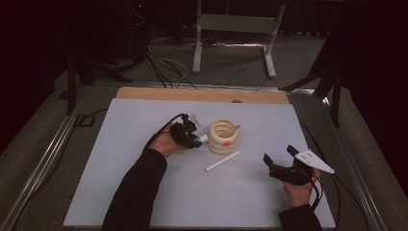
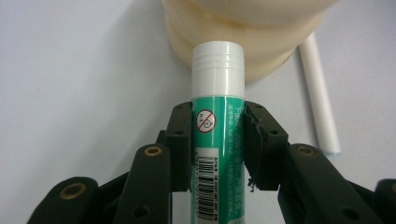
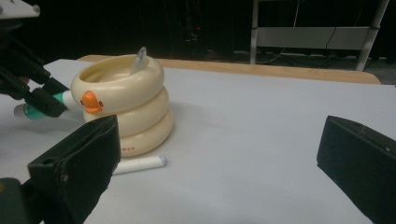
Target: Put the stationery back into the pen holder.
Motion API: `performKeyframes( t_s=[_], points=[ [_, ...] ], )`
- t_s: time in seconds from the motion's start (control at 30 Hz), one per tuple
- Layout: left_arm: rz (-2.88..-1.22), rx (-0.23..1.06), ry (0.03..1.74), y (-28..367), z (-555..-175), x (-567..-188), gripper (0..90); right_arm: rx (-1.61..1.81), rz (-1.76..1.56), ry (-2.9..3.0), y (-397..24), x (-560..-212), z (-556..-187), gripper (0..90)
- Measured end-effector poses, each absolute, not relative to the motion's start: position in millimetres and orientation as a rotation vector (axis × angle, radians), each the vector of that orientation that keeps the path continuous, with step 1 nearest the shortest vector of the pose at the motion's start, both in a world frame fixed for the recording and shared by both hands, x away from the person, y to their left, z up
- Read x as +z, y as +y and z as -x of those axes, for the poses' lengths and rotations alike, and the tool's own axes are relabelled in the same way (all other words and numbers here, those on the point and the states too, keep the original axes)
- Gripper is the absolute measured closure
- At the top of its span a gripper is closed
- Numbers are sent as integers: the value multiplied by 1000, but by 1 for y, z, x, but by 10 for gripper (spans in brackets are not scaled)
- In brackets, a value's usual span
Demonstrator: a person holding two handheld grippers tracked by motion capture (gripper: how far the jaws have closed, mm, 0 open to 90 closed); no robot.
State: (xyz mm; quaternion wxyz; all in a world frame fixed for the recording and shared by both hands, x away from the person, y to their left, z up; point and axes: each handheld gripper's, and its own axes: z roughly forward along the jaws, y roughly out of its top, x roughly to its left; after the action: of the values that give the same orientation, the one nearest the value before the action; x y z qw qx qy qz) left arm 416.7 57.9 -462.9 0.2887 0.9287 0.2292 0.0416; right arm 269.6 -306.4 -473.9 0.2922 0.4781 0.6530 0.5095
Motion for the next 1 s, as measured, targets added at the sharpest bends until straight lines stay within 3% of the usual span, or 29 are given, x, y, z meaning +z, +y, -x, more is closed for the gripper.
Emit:
performKeyframes(
  t_s=[1.0],
  points=[
    [-2284, 176, 748, 66, -424, -427, 665, 1356, -1276, 1744, -305, -474, -270, 0]
  ],
)
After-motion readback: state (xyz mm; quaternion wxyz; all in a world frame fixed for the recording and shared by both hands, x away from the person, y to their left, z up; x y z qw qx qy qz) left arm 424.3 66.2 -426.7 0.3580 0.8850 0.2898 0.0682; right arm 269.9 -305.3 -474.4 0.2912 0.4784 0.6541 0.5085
